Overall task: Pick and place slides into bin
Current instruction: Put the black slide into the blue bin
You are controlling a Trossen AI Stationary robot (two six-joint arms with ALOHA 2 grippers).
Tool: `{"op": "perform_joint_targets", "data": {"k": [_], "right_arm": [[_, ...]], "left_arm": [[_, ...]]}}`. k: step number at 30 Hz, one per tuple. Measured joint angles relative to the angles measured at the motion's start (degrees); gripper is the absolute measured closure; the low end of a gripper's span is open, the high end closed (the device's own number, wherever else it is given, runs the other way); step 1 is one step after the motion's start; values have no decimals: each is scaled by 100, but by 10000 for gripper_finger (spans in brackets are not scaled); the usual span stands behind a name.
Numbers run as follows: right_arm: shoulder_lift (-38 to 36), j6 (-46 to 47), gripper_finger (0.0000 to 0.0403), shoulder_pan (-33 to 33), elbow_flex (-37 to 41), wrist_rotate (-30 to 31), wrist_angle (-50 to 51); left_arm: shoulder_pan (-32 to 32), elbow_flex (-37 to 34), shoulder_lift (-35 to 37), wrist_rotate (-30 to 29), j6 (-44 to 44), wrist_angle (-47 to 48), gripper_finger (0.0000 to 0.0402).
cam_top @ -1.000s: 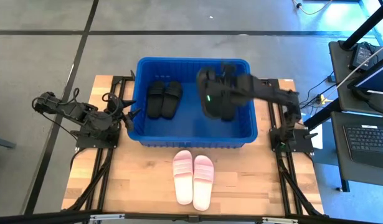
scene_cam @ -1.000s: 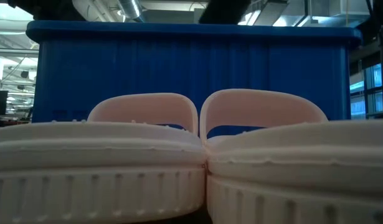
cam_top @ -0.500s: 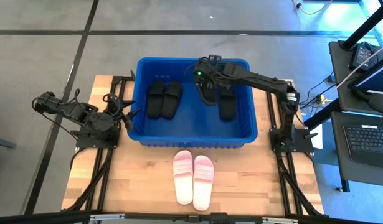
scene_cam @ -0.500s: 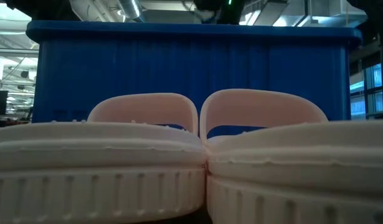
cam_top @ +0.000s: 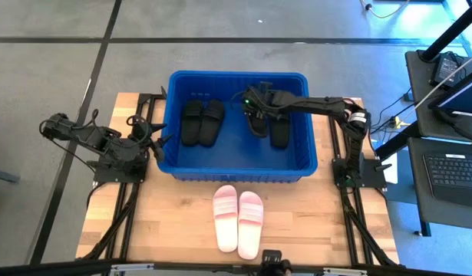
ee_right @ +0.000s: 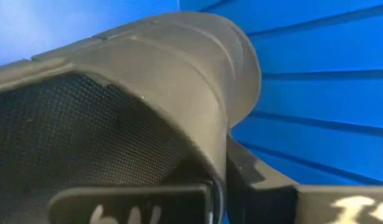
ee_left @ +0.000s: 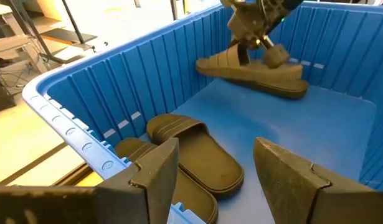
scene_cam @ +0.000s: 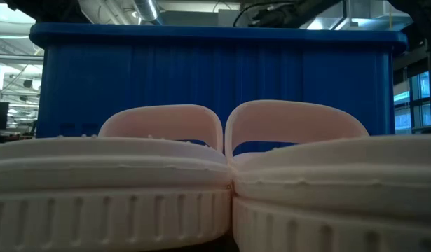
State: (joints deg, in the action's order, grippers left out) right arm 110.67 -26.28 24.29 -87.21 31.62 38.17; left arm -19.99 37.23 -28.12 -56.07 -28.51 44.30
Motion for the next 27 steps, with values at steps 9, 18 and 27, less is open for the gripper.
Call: {"op": "perform_joint_targets", "data": {"k": [9, 18, 27], "right_arm": [[-9, 8, 387, 116, 561, -47, -414], [-7, 504, 387, 123, 790, -34, -579], [-2, 879, 387, 138, 885, -155, -537]], "left_arm": [[0, 0, 0, -2, -2, -4, 200], [-2, 0, 0, -2, 4, -1, 200], [0, 0, 0, -2, 9, 1, 200]]}}
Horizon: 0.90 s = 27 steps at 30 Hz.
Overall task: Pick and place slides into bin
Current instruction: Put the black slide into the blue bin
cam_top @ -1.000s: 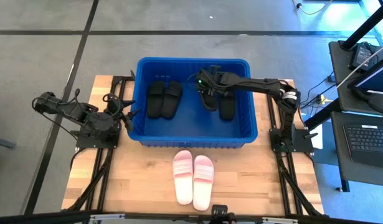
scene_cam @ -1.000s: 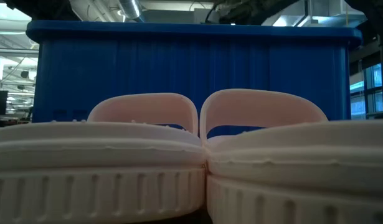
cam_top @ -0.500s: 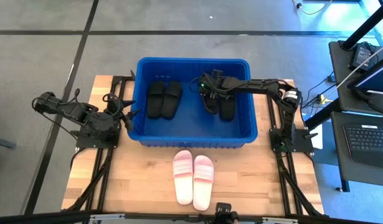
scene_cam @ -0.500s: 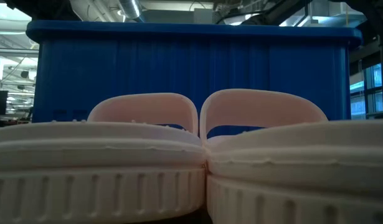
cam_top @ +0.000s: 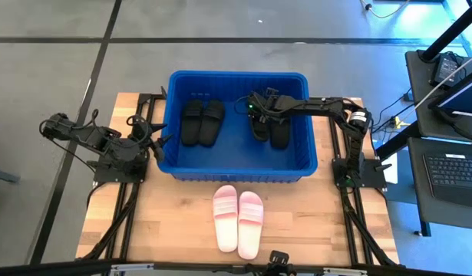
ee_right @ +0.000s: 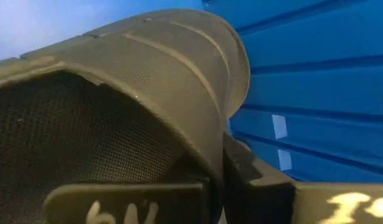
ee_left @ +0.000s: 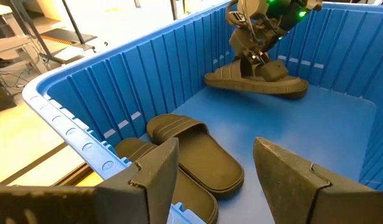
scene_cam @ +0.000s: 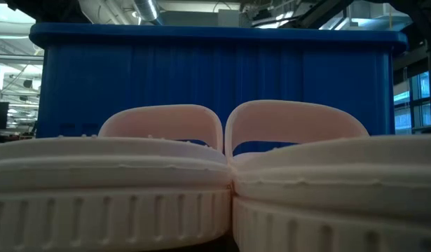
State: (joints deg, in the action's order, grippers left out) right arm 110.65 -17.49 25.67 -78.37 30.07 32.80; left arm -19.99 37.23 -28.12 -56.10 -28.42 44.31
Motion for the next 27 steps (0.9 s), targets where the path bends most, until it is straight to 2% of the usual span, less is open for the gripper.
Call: {"op": "perform_joint_targets", "data": {"k": [5, 14, 21, 27], "right_arm": [[6, 227, 387, 0, 0, -195, 22], [277, 171, 388, 31, -24, -177, 16], [387, -229, 386, -11, -24, 465, 91], [393, -237, 386, -16, -62, 561, 258]], "left_arm": [[-1, 0, 0, -2, 47, 12, 200], [-1, 0, 0, -3, 52, 28, 200], [0, 0, 0, -2, 52, 24, 200], [0, 0, 0, -2, 52, 26, 200]]}}
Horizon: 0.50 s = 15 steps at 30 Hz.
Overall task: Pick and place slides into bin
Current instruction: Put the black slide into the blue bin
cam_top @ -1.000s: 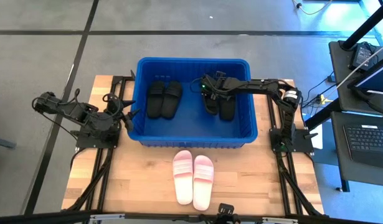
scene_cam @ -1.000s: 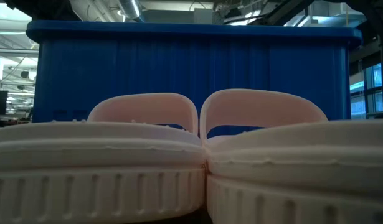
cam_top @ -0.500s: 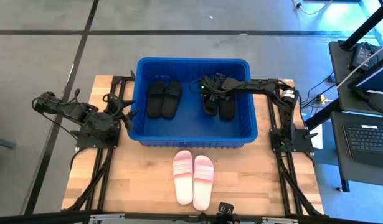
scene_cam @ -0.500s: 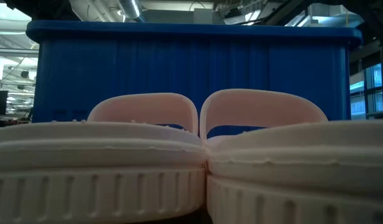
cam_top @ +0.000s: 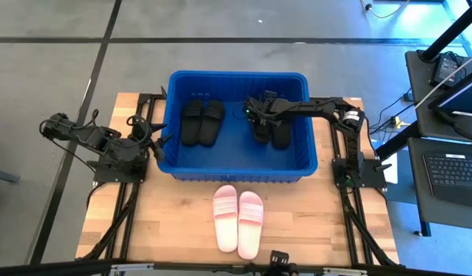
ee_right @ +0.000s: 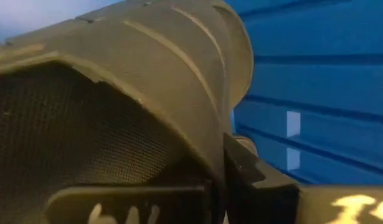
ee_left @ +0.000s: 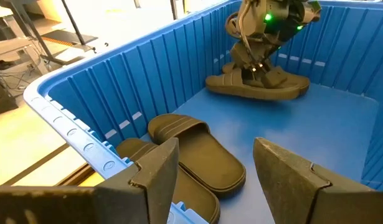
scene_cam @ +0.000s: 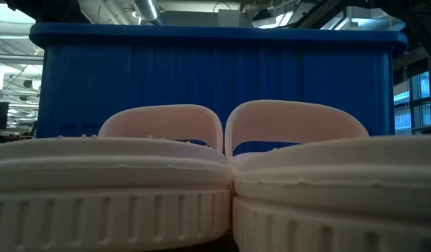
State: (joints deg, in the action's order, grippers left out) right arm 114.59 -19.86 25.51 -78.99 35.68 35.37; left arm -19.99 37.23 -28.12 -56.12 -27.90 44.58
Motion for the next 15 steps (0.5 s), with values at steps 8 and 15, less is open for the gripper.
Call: {"op": "perform_joint_targets", "data": {"k": [8, 15], "right_arm": [[13, 103, 386, -165, 5, 429, 490], [13, 201, 380, -156, 10, 243, 401]], "left_arm": [[-1, 0, 0, 2, 2, 0, 200], [-2, 0, 2, 2, 2, -2, 200]]}}
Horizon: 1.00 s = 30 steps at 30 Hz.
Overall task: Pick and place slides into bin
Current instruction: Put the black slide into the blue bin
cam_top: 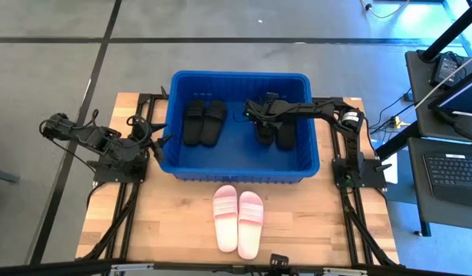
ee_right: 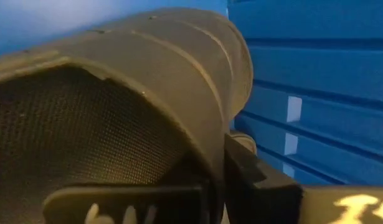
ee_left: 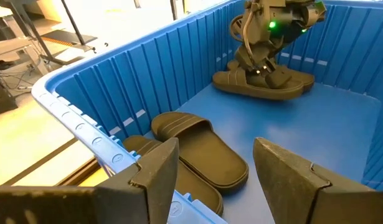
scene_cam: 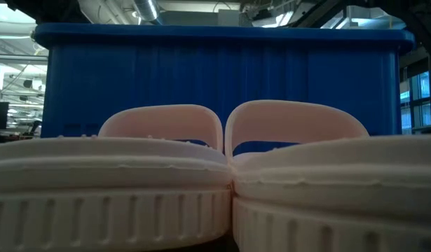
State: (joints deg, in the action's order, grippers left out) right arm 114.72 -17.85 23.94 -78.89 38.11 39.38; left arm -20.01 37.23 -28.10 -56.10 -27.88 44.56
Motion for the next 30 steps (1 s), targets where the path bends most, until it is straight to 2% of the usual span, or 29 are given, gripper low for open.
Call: {"op": "perform_joint_targets", "data": {"k": [8, 12, 18, 23, 30], "right_arm": [[0, -52, 336, -2, 0, -95, -27], [-2, 20, 293, -4, -2, -349, -22], [-4, 222, 224, -4, -2, -359, 7], [-7, 349, 170, -4, -2, -723, 91], [-15, 568, 115, -6, -7, -781, 241]], "left_arm": [[1, 0, 0, 16, -4, 0, 200], [1, 0, -1, 24, -4, 0, 200], [0, 0, 0, 26, -4, 0, 200], [2, 0, 0, 26, -4, 0, 200], [1, 0, -1, 27, -4, 0, 200]]}}
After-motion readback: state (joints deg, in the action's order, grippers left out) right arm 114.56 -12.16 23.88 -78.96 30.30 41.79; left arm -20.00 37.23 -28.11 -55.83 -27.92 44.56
